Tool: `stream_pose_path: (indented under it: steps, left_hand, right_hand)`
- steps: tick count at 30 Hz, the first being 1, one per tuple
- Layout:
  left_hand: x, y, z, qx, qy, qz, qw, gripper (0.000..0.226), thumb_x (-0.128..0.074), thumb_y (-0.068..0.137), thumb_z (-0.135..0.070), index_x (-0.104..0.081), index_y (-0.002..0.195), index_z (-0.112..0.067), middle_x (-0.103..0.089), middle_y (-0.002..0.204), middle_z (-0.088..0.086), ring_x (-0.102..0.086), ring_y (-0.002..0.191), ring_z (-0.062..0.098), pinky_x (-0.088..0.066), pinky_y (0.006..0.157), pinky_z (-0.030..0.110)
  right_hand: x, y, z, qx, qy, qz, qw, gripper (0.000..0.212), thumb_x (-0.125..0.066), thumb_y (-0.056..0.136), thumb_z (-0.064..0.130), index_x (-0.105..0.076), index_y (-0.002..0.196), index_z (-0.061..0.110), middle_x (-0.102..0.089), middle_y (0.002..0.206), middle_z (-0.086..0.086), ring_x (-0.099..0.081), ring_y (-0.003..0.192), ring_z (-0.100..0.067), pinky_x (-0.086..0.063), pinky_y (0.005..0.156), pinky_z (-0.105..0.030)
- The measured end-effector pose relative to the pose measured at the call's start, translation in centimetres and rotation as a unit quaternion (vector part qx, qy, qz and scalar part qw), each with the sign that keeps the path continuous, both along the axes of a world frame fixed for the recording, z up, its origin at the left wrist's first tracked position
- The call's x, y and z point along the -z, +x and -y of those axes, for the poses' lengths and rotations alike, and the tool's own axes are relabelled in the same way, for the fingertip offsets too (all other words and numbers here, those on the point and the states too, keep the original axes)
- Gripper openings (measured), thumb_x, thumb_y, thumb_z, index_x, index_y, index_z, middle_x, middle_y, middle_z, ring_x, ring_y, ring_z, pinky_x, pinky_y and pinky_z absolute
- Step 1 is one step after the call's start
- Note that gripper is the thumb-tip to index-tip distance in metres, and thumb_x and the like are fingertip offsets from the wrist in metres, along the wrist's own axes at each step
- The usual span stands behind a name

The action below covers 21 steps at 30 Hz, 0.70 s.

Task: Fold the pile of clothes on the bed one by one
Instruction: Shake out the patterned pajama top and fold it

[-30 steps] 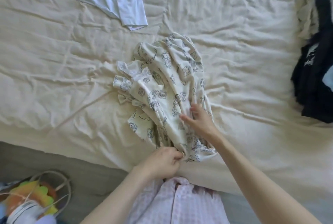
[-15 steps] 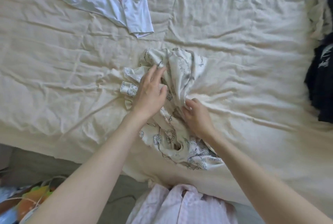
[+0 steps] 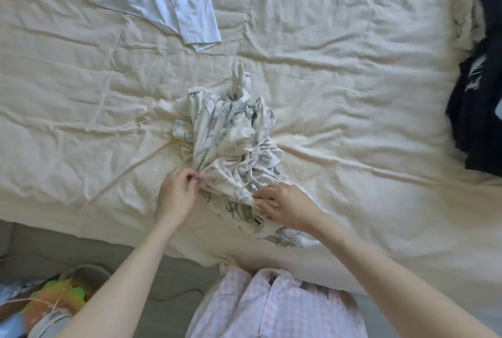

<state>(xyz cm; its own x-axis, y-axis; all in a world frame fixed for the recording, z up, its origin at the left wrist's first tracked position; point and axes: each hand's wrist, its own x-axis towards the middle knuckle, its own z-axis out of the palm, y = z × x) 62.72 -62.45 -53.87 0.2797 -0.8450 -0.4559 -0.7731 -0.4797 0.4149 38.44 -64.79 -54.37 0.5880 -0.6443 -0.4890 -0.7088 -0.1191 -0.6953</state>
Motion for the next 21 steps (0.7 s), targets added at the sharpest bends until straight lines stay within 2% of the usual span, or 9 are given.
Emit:
stream_pose_path:
  steps: [2, 4, 7, 10, 12, 14, 16, 19, 21]
  left_hand:
    - [0.2, 1.3, -2.2, -0.116, 0.063, -0.017, 0.991, 0.012, -0.057, 0.089, -0.002, -0.066, 0.097, -0.003, -0.066, 0.105, 0.015, -0.058, 0.102, 0.03, -0.036, 0.076, 0.027]
    - [0.6, 1.9, -3.3, -0.162, 0.103, -0.031, 0.981, 0.02, -0.053, 0.091, -0.003, -0.065, 0.106, -0.004, -0.066, 0.113, 0.014, -0.057, 0.107, 0.028, -0.037, 0.081, 0.026]
    - [0.2, 1.3, -1.9, -0.198, 0.023, -0.026, 0.98, 0.028, -0.047, 0.093, -0.006, -0.059, 0.117, -0.008, -0.058, 0.117, 0.009, -0.054, 0.108, 0.025, -0.04, 0.088, 0.028]
    - [-0.3, -0.7, 0.5, -0.134, -0.082, -0.038, 0.987, 0.014, -0.054, 0.091, -0.011, -0.062, 0.101, -0.015, -0.057, 0.095, -0.001, -0.055, 0.079, 0.01, -0.037, 0.072, 0.011]
    - [0.0, -2.8, 1.7, -0.042, -0.024, -0.115, 0.992, 0.013, -0.061, 0.088, -0.024, -0.066, 0.1, -0.019, -0.061, 0.086, -0.007, -0.055, 0.073, 0.004, -0.04, 0.068, 0.008]
    - [0.9, -4.6, 2.1, 0.043, 0.062, -0.13, 0.989, 0.027, -0.066, 0.085, -0.033, -0.067, 0.107, -0.017, -0.06, 0.09, -0.005, -0.055, 0.082, 0.011, -0.043, 0.075, 0.022]
    - [1.4, -5.6, 2.1, 0.018, 0.083, -0.097, 0.992, 0.025, -0.067, 0.084, -0.031, -0.069, 0.104, -0.016, -0.057, 0.088, -0.003, -0.055, 0.087, 0.018, -0.039, 0.073, 0.026]
    - [1.3, -5.3, 1.8, -0.014, 0.062, -0.072, 0.995, 0.007, -0.064, 0.087, -0.021, -0.067, 0.084, -0.015, -0.052, 0.074, -0.002, -0.055, 0.081, 0.024, -0.036, 0.064, 0.029]
    - [0.7, -4.5, 1.5, -0.057, 0.039, -0.137, 0.988, 0.007, -0.059, 0.092, -0.017, -0.062, 0.086, -0.014, -0.055, 0.077, -0.002, -0.054, 0.076, 0.019, -0.039, 0.063, 0.028]
  right_hand:
    - [-0.1, 0.6, -0.1, -0.04, -0.012, 0.002, 0.999, 0.03, -0.046, 0.098, 0.034, -0.065, 0.116, 0.02, -0.065, 0.114, 0.001, -0.053, 0.11, -0.021, -0.044, 0.089, -0.037]
    - [0.0, 1.7, -1.0, -0.127, -0.047, -0.014, 0.991, 0.032, -0.042, 0.099, 0.036, -0.065, 0.114, 0.02, -0.064, 0.117, 0.005, -0.045, 0.119, -0.02, -0.039, 0.093, -0.037]
    - [0.1, 3.5, -2.5, -0.207, -0.069, -0.027, 0.976, 0.035, -0.04, 0.099, 0.035, -0.058, 0.125, 0.02, -0.055, 0.131, 0.006, -0.036, 0.129, -0.018, -0.031, 0.098, -0.04]
    - [0.1, 4.5, -2.7, -0.189, -0.049, -0.019, 0.981, 0.039, -0.043, 0.098, 0.03, -0.048, 0.136, 0.02, -0.048, 0.138, 0.006, -0.033, 0.134, -0.017, -0.033, 0.099, -0.043]
    - [0.2, 4.8, -2.8, -0.202, -0.059, -0.027, 0.977, 0.041, -0.044, 0.097, 0.029, -0.047, 0.137, 0.02, -0.044, 0.142, 0.006, -0.032, 0.134, -0.017, -0.033, 0.098, -0.041]
    - [0.0, 4.8, -2.8, -0.22, -0.049, -0.028, 0.974, 0.044, -0.046, 0.097, 0.028, -0.045, 0.139, 0.019, -0.038, 0.148, 0.005, -0.032, 0.135, -0.017, -0.033, 0.1, -0.04]
    - [-0.2, 4.4, -2.4, -0.19, -0.015, 0.007, 0.982, 0.039, -0.049, 0.096, 0.023, -0.052, 0.135, 0.016, -0.043, 0.146, 0.0, -0.04, 0.13, -0.02, -0.034, 0.101, -0.039]
    - [-0.6, 3.2, -1.1, -0.062, 0.038, 0.042, 0.996, 0.027, -0.051, 0.096, 0.019, -0.064, 0.119, 0.013, -0.059, 0.128, -0.003, -0.055, 0.115, -0.022, -0.041, 0.097, -0.032]
    - [-0.6, 2.5, 0.1, 0.025, 0.014, 0.022, 0.999, 0.025, -0.052, 0.095, 0.017, -0.064, 0.116, 0.011, -0.063, 0.119, -0.004, -0.059, 0.106, -0.022, -0.046, 0.088, -0.03]
